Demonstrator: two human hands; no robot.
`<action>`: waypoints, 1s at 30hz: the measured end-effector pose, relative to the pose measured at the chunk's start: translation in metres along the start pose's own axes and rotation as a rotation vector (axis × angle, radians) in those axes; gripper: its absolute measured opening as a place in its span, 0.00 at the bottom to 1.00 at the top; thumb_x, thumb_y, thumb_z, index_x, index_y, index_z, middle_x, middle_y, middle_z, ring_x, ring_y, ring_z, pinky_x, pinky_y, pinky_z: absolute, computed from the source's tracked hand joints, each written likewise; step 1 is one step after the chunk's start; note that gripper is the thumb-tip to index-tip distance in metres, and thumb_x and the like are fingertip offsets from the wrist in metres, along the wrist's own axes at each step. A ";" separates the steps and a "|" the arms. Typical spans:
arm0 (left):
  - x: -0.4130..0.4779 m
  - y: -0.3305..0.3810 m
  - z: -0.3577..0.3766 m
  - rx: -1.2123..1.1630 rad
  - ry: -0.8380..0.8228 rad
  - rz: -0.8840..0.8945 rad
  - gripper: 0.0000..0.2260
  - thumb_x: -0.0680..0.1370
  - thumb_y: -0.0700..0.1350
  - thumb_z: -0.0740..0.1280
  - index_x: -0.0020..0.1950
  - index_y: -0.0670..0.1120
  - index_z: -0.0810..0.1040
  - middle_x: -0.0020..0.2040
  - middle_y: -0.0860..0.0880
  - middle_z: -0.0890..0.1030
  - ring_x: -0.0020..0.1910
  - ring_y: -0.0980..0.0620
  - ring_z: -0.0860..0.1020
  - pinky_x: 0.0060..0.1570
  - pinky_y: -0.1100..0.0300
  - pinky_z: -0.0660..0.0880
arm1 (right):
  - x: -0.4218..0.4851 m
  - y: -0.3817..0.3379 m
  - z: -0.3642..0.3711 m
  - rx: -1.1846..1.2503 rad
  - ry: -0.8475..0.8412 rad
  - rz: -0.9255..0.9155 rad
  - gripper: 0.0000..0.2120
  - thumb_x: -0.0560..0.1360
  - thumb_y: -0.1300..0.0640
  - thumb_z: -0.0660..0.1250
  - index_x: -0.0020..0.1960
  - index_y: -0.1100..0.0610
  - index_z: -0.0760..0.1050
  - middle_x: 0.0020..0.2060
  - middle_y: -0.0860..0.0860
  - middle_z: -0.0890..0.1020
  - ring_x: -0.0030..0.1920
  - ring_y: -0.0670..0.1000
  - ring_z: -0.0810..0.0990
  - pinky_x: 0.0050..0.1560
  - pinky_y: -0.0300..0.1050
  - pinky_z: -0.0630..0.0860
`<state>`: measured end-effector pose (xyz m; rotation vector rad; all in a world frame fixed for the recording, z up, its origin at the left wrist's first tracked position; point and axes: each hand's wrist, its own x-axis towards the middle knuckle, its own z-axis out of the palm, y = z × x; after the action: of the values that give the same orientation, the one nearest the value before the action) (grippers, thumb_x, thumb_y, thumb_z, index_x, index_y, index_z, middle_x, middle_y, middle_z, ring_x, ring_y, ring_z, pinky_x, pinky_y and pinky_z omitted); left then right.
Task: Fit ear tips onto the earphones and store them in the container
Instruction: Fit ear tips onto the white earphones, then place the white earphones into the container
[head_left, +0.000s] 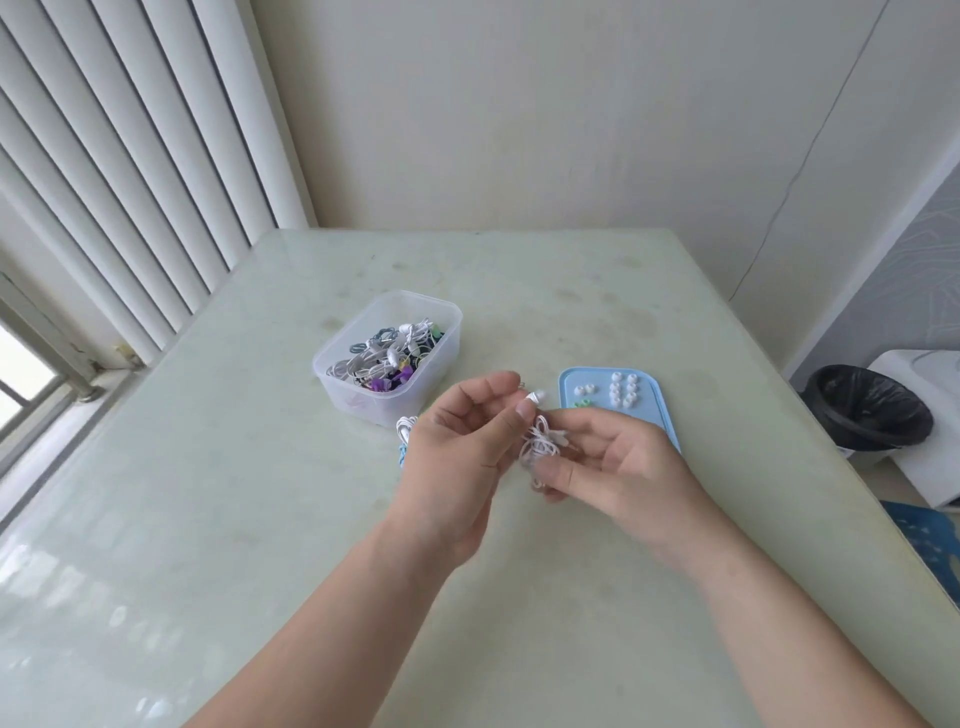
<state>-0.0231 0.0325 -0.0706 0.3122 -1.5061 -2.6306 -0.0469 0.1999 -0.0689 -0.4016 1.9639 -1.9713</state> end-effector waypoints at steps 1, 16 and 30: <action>-0.001 0.004 -0.002 0.079 0.008 0.016 0.08 0.77 0.34 0.74 0.55 0.43 0.84 0.48 0.44 0.85 0.45 0.46 0.82 0.48 0.54 0.78 | 0.002 -0.003 0.005 0.018 0.018 0.006 0.14 0.73 0.63 0.76 0.58 0.58 0.83 0.46 0.58 0.88 0.43 0.56 0.85 0.48 0.49 0.82; 0.067 0.130 -0.053 0.673 0.120 0.136 0.11 0.75 0.35 0.77 0.57 0.40 0.84 0.48 0.41 0.86 0.43 0.47 0.85 0.52 0.54 0.84 | 0.093 -0.053 0.078 -0.133 -0.079 0.093 0.14 0.83 0.51 0.66 0.67 0.42 0.74 0.36 0.54 0.82 0.32 0.54 0.76 0.31 0.48 0.74; 0.135 0.105 -0.068 1.642 -0.032 0.166 0.07 0.75 0.44 0.75 0.52 0.48 0.87 0.48 0.51 0.87 0.50 0.48 0.84 0.54 0.53 0.82 | 0.112 -0.041 0.053 -0.162 0.078 0.141 0.05 0.82 0.56 0.67 0.53 0.56 0.81 0.37 0.53 0.85 0.31 0.50 0.79 0.29 0.44 0.73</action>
<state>-0.1419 -0.1027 -0.0317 0.1721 -3.0313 -0.6912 -0.1276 0.1042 -0.0311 -0.2211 2.1457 -1.7729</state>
